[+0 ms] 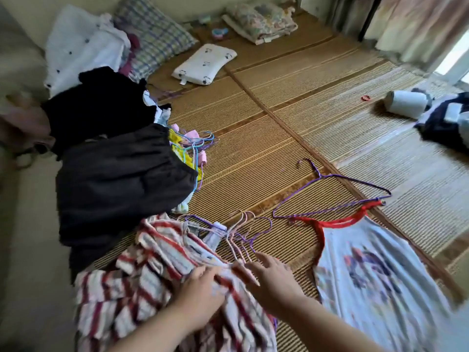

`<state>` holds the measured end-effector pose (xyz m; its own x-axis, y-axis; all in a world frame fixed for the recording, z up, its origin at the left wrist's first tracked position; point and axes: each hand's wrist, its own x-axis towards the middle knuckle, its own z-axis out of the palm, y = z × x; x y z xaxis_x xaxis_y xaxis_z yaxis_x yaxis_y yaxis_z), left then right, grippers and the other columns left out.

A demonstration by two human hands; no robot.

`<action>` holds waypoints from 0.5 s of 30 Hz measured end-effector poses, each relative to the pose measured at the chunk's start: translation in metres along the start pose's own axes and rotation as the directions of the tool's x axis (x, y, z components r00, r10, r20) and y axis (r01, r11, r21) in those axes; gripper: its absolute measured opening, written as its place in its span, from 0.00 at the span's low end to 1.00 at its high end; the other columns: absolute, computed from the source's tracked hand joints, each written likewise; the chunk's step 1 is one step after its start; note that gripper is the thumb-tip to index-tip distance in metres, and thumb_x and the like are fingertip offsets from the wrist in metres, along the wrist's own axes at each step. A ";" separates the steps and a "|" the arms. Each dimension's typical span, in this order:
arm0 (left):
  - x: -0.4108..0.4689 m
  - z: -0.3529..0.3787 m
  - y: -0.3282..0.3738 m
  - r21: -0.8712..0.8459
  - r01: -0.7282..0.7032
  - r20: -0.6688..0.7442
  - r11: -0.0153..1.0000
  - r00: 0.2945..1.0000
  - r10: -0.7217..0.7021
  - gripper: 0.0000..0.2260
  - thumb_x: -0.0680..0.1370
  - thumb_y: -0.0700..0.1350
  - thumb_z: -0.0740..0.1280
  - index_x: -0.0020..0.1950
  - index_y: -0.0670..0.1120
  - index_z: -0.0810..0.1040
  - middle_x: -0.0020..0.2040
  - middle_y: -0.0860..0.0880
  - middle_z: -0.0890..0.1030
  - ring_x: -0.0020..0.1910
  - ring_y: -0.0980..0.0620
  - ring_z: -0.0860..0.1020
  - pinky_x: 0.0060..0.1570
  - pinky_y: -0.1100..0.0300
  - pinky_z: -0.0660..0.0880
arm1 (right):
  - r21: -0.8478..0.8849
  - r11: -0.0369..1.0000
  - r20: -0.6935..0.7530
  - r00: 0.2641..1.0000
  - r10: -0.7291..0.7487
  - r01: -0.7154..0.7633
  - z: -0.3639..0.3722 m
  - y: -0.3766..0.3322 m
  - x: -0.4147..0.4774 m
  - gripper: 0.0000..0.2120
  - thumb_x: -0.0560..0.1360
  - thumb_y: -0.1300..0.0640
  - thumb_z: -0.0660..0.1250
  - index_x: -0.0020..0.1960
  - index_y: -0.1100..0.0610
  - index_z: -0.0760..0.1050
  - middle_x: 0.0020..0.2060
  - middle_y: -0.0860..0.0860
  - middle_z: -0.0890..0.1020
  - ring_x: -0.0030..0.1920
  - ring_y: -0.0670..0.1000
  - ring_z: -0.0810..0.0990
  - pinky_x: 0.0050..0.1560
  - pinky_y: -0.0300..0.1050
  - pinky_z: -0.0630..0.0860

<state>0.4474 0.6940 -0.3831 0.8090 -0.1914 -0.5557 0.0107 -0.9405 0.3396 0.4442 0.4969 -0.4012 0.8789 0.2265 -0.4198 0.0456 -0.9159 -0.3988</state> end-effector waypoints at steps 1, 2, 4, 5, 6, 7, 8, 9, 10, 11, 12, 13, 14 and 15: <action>-0.012 0.002 -0.022 0.005 0.016 0.027 1.000 1.000 -0.017 0.28 0.75 0.56 0.62 0.75 0.55 0.60 0.75 0.47 0.60 0.73 0.50 0.60 0.69 0.64 0.55 | 0.016 1.000 0.017 1.000 0.012 -0.013 0.015 -0.016 -0.004 0.26 0.74 0.43 0.60 0.70 0.41 0.61 0.73 0.48 0.62 0.72 0.52 0.61 0.69 0.51 0.60; -0.022 0.003 -0.041 0.012 0.042 0.054 0.999 0.998 -0.043 0.29 0.75 0.56 0.62 0.75 0.54 0.58 0.76 0.46 0.58 0.74 0.50 0.58 0.70 0.63 0.54 | 0.031 0.999 0.031 0.999 0.023 -0.024 0.029 -0.028 -0.007 0.26 0.73 0.44 0.61 0.70 0.41 0.62 0.72 0.47 0.62 0.71 0.52 0.62 0.69 0.50 0.61; -0.033 0.005 -0.074 0.024 0.088 0.089 0.996 0.992 -0.090 0.30 0.76 0.55 0.63 0.76 0.53 0.58 0.76 0.44 0.56 0.75 0.49 0.57 0.70 0.63 0.53 | 0.063 0.997 0.059 0.997 0.051 -0.054 0.052 -0.046 -0.007 0.26 0.72 0.44 0.61 0.69 0.43 0.63 0.70 0.46 0.65 0.72 0.51 0.62 0.67 0.49 0.63; -0.035 0.006 -0.087 0.033 0.095 0.092 0.995 0.991 -0.098 0.29 0.76 0.55 0.62 0.76 0.53 0.58 0.76 0.45 0.56 0.75 0.49 0.58 0.70 0.63 0.54 | 0.088 0.992 0.073 0.994 0.085 -0.091 0.059 -0.051 -0.006 0.27 0.72 0.43 0.60 0.70 0.44 0.63 0.70 0.48 0.66 0.71 0.52 0.63 0.67 0.48 0.64; -0.037 0.008 -0.098 0.044 0.091 0.093 0.995 0.991 -0.095 0.29 0.76 0.55 0.62 0.76 0.53 0.58 0.76 0.45 0.57 0.75 0.49 0.58 0.70 0.63 0.54 | 0.119 0.983 0.087 0.988 0.129 -0.139 0.067 -0.055 -0.004 0.28 0.72 0.42 0.60 0.71 0.44 0.61 0.71 0.49 0.66 0.71 0.52 0.64 0.68 0.49 0.65; -0.038 0.011 -0.107 0.051 0.088 0.091 0.995 0.992 -0.092 0.29 0.76 0.55 0.62 0.76 0.54 0.58 0.76 0.46 0.57 0.74 0.49 0.58 0.69 0.63 0.55 | 0.160 0.971 0.083 0.982 0.169 -0.180 0.072 -0.057 -0.001 0.30 0.72 0.42 0.61 0.72 0.45 0.60 0.71 0.50 0.66 0.70 0.53 0.65 0.68 0.49 0.65; -0.036 0.014 -0.114 0.056 0.085 0.095 0.995 0.991 -0.090 0.29 0.76 0.55 0.62 0.76 0.55 0.57 0.76 0.47 0.57 0.74 0.49 0.58 0.69 0.63 0.55 | 0.205 0.957 0.056 0.978 0.200 -0.208 0.077 -0.055 0.002 0.30 0.72 0.43 0.61 0.73 0.46 0.60 0.71 0.49 0.66 0.69 0.53 0.66 0.67 0.48 0.67; -0.033 0.018 -0.119 0.056 0.083 0.098 0.995 0.991 -0.089 0.30 0.76 0.55 0.63 0.76 0.56 0.56 0.76 0.47 0.56 0.75 0.49 0.57 0.70 0.62 0.55 | 0.248 0.943 0.011 0.974 0.227 -0.223 0.080 -0.053 0.006 0.30 0.72 0.45 0.62 0.72 0.46 0.60 0.71 0.48 0.66 0.68 0.54 0.68 0.65 0.47 0.68; -0.029 0.020 -0.122 0.054 0.086 0.099 0.995 0.991 -0.091 0.31 0.76 0.55 0.63 0.77 0.57 0.54 0.77 0.47 0.53 0.75 0.49 0.56 0.70 0.61 0.55 | 0.287 0.931 -0.039 0.968 0.248 -0.227 0.080 -0.048 0.010 0.29 0.71 0.47 0.63 0.71 0.45 0.61 0.69 0.47 0.67 0.66 0.54 0.70 0.62 0.46 0.70; -0.023 0.024 -0.123 0.053 0.082 0.091 0.995 0.992 -0.086 0.32 0.76 0.54 0.63 0.77 0.58 0.51 0.78 0.47 0.50 0.76 0.48 0.54 0.71 0.59 0.55 | 0.310 0.921 -0.073 0.960 0.272 -0.237 0.081 -0.043 0.014 0.27 0.71 0.48 0.64 0.69 0.45 0.62 0.68 0.47 0.69 0.65 0.54 0.71 0.60 0.45 0.71; -0.016 0.027 -0.124 0.069 0.071 0.073 0.995 0.994 -0.077 0.34 0.75 0.54 0.63 0.77 0.60 0.49 0.78 0.47 0.46 0.76 0.47 0.52 0.71 0.57 0.54 | 0.311 0.914 -0.085 0.950 0.299 -0.259 0.082 -0.038 0.021 0.27 0.72 0.49 0.65 0.69 0.45 0.62 0.67 0.48 0.69 0.65 0.55 0.71 0.59 0.45 0.71; -0.007 0.029 -0.124 0.106 0.046 0.040 0.993 0.998 -0.050 0.34 0.75 0.53 0.63 0.77 0.61 0.48 0.78 0.48 0.43 0.76 0.46 0.50 0.72 0.55 0.53 | 0.286 0.912 -0.075 0.941 0.329 -0.296 0.083 -0.032 0.028 0.27 0.74 0.48 0.64 0.71 0.47 0.61 0.69 0.50 0.68 0.66 0.56 0.69 0.62 0.46 0.70; 0.002 0.031 -0.123 0.157 0.012 0.006 0.988 1.000 -0.013 0.35 0.75 0.53 0.62 0.76 0.62 0.46 0.78 0.49 0.41 0.76 0.45 0.48 0.73 0.53 0.53 | 0.262 0.907 -0.053 0.934 0.354 -0.329 0.084 -0.026 0.035 0.27 0.75 0.47 0.62 0.72 0.49 0.60 0.69 0.52 0.68 0.67 0.57 0.69 0.65 0.48 0.68; 0.011 0.033 -0.122 0.199 -0.020 -0.017 0.980 1.000 0.024 0.35 0.75 0.54 0.62 0.76 0.62 0.46 0.78 0.50 0.39 0.76 0.45 0.46 0.74 0.52 0.52 | 0.256 0.900 -0.037 0.927 0.373 -0.352 0.084 -0.022 0.041 0.25 0.76 0.45 0.60 0.71 0.47 0.62 0.65 0.53 0.72 0.65 0.58 0.70 0.64 0.50 0.69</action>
<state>0.4358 0.7976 -0.4554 0.8189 -0.2087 -0.5346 -0.1224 -0.9736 0.1925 0.4391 0.5545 -0.4784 0.8494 -0.1436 -0.5079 -0.3897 -0.8196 -0.4200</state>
